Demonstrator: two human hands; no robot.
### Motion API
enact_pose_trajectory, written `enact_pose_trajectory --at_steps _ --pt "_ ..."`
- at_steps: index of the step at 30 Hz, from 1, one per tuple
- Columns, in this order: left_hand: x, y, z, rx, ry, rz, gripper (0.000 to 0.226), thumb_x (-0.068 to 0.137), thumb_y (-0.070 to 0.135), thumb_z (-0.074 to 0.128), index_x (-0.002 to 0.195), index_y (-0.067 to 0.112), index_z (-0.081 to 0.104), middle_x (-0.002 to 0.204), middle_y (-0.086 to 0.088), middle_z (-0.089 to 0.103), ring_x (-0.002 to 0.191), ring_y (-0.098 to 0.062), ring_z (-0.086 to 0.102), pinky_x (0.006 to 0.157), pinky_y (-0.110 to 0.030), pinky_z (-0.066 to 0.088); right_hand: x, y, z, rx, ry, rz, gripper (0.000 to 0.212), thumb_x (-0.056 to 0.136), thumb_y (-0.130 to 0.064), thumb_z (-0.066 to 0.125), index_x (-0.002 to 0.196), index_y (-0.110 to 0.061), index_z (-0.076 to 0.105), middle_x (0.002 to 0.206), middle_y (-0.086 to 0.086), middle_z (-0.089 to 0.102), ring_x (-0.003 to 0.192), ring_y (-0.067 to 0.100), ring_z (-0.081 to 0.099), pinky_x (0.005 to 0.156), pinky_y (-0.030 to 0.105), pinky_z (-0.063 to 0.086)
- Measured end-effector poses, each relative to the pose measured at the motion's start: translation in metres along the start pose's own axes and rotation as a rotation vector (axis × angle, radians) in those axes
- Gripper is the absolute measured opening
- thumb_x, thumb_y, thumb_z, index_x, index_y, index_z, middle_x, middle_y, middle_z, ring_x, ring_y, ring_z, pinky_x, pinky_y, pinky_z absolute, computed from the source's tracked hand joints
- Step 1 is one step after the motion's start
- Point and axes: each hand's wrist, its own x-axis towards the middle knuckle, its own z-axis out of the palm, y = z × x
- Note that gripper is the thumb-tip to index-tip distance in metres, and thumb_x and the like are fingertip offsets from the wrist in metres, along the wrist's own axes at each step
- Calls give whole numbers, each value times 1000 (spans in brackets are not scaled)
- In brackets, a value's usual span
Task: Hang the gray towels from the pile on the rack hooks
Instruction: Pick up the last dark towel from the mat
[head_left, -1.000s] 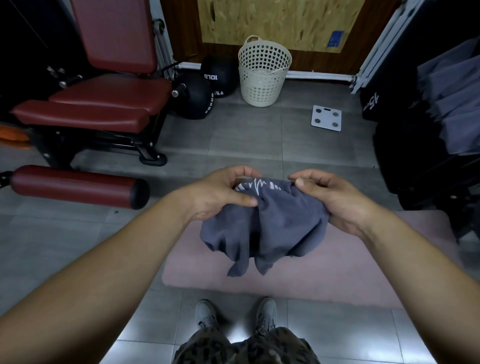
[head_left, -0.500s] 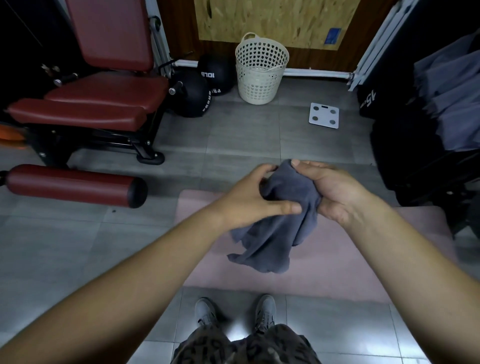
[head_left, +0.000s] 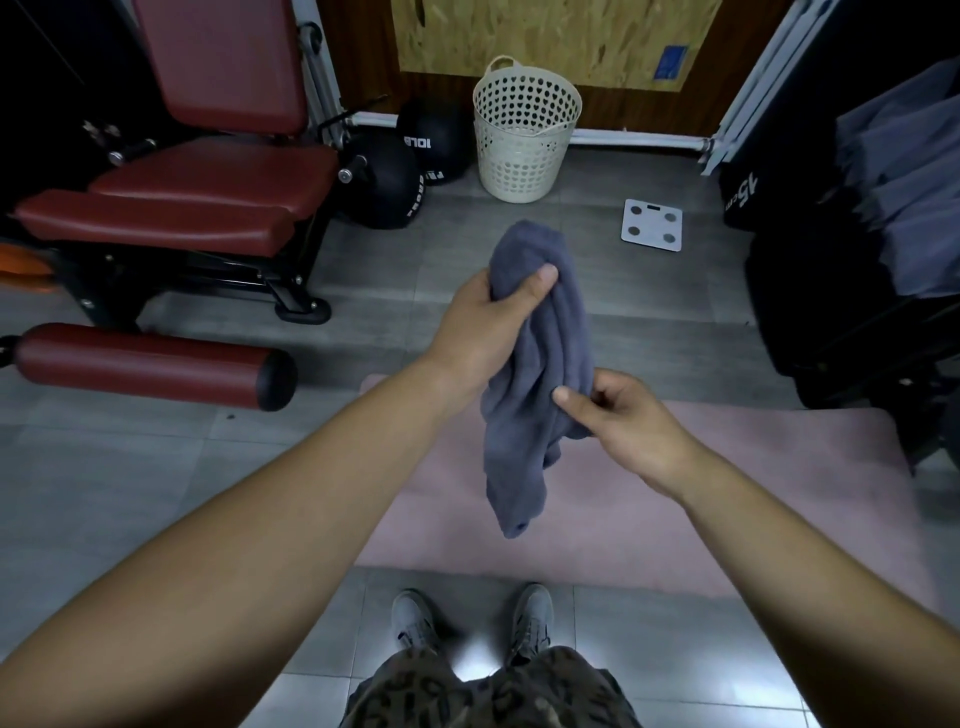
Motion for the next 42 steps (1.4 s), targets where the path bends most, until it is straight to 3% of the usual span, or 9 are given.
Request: enact_pose_trajectory --at_steps 5,8,13,16,23,28,32,37,42 --pt "-10 -5 -8 499 114 86 95 76 61 74 148 18 29 133 8 44 131 -13 41 103 -24 33 -1 -26 4 248 155 12 23 104 -28 51 108 -11 66 100 11 77 97 30 73 84 53 60" --pt "-36 -23 -13 779 62 98 79 65 69 77 123 27 43 124 11 38 118 -8 42 93 -24 38 10 -45 3 395 202 54 29 106 -30 47 115 -8 65 102 12 76 98 29 73 80 48 61" --pt "-29 -55 -23 515 -188 -40 35 85 27 78 115 21 58 106 9 71 101 -6 67 96 -33 53 23 -60 5 610 166 130 34 103 -28 53 115 2 63 111 23 72 105 34 71 83 46 61" --pt "-19 -52 -28 396 -178 -30 35 87 33 75 117 20 64 108 4 74 105 -11 69 99 -42 54 20 -54 6 688 87 89 44 94 -36 61 121 -1 61 115 15 70 107 25 69 85 36 59" --pt "-5 -31 -20 256 -6 -37 35 92 43 68 88 9 61 83 -3 66 82 -18 64 76 -35 50 -6 -5 23 138 65 105 54 78 -55 77 111 -15 61 106 -1 75 101 16 71 88 38 57" --pt "-7 -23 -12 175 29 -57 30 96 30 64 104 2 62 101 -19 71 95 -28 70 78 -40 57 -10 8 27 -33 95 227 29 89 -37 74 110 -18 68 97 -3 78 92 13 74 88 45 60" --pt "-15 -32 -20 199 -43 -62 20 92 31 69 102 15 60 114 -16 70 107 -22 67 100 -44 52 -7 -6 25 261 124 202 23 95 -24 67 109 -6 73 103 11 77 99 25 74 95 45 56" --pt "-39 -43 -37 270 -252 -218 28 92 45 66 113 25 63 105 11 73 102 -7 68 85 -22 53 5 -33 16 645 80 280 45 92 -31 66 122 4 64 115 23 71 110 34 69 84 37 59" --pt "-43 -62 -39 150 -235 -290 38 88 25 76 119 13 57 114 -8 72 104 -22 72 93 -45 58 7 -42 18 762 -84 299 52 94 -31 62 131 6 57 126 30 63 120 41 62 103 50 50"
